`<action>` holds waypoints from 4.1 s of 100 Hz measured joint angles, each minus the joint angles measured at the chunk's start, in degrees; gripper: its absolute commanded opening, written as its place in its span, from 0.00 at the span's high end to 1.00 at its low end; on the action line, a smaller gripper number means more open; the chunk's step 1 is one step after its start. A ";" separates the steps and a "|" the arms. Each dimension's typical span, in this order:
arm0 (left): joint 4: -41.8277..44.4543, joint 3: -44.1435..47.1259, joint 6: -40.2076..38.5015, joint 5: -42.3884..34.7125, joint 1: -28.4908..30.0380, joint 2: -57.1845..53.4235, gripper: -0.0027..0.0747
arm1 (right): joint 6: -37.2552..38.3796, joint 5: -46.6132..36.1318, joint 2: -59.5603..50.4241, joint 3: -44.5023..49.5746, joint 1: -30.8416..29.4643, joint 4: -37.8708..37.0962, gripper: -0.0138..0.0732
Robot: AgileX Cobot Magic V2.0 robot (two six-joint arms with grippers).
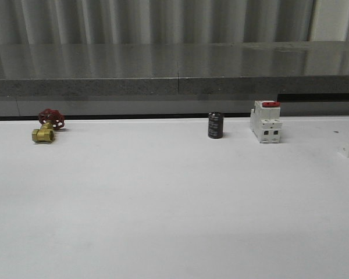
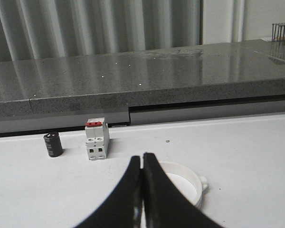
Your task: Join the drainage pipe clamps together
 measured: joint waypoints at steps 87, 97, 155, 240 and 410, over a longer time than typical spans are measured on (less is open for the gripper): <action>-0.03 -19.00 0.00 22.75 0.00 24.34 0.14 | 0.00 0.00 0.00 0.00 0.00 0.00 0.92; -0.03 -19.13 0.00 22.75 0.00 25.66 0.14 | 0.00 0.00 0.00 0.00 0.00 0.00 0.92; 0.62 -39.86 7.65 19.06 14.25 71.39 0.14 | 0.00 0.00 0.00 0.00 0.00 0.00 0.92; -3.18 -53.80 20.57 14.30 21.62 101.92 0.15 | 0.00 0.00 0.00 0.00 0.00 0.00 0.92; -6.06 -54.54 7.59 22.49 3.87 91.89 0.99 | 0.00 0.00 0.00 0.00 0.00 0.00 0.92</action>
